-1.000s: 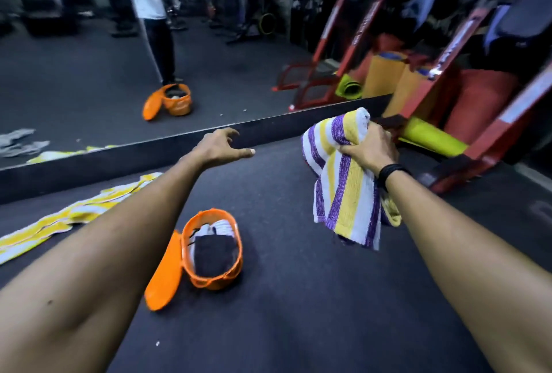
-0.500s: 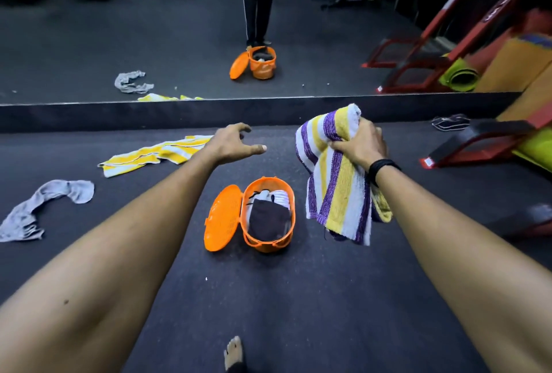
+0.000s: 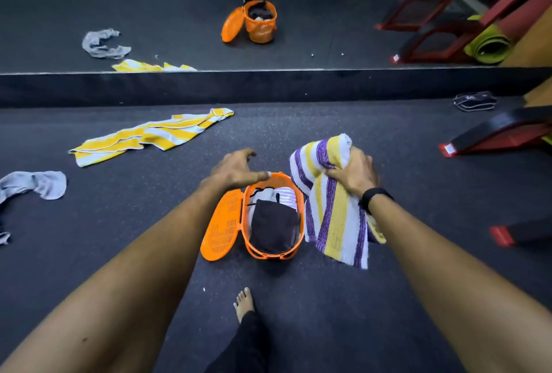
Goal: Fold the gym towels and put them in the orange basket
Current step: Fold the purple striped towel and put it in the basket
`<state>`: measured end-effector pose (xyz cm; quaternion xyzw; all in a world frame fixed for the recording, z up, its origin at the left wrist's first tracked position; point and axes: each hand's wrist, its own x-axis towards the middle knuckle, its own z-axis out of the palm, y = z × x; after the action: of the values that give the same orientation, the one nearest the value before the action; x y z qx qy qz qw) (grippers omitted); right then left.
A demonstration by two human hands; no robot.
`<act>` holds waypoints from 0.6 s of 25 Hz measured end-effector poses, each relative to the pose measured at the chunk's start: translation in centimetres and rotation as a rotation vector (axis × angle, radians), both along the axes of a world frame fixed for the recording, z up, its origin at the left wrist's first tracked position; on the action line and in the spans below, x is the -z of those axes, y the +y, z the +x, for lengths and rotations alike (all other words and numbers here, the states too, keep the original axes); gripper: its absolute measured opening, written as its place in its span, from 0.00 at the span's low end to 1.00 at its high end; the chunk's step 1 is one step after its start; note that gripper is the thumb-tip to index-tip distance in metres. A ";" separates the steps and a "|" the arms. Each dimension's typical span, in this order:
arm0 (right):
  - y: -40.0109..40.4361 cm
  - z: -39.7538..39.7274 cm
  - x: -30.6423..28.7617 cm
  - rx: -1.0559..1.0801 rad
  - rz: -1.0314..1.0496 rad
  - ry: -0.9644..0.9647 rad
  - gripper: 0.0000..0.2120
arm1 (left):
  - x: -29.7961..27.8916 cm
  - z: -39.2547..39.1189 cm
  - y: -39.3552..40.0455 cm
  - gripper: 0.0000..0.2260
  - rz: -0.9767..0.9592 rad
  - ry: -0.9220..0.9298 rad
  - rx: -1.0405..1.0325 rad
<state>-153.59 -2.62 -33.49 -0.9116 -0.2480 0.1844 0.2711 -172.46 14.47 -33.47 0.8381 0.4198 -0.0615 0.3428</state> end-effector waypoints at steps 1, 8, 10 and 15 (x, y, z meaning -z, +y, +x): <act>1.8 0.8 1.5 0.008 -0.015 0.022 0.26 | 1.2 1.1 1.7 0.36 -0.012 0.021 0.020; 12.5 5.6 15.5 0.029 -0.098 0.148 0.29 | 11.8 7.4 11.8 0.36 -0.012 0.163 0.121; 14.0 6.1 20.1 -0.027 -0.125 0.197 0.29 | 15.6 7.8 12.9 0.35 -0.009 0.202 0.130; 17.2 5.9 35.4 -0.253 -0.253 0.361 0.36 | 27.3 7.5 13.8 0.35 -0.064 0.270 0.066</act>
<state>-147.68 14.62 -68.88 -0.8523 -0.2828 0.4061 0.1696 -165.00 28.29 -60.81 0.8242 0.4321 -0.1984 0.3074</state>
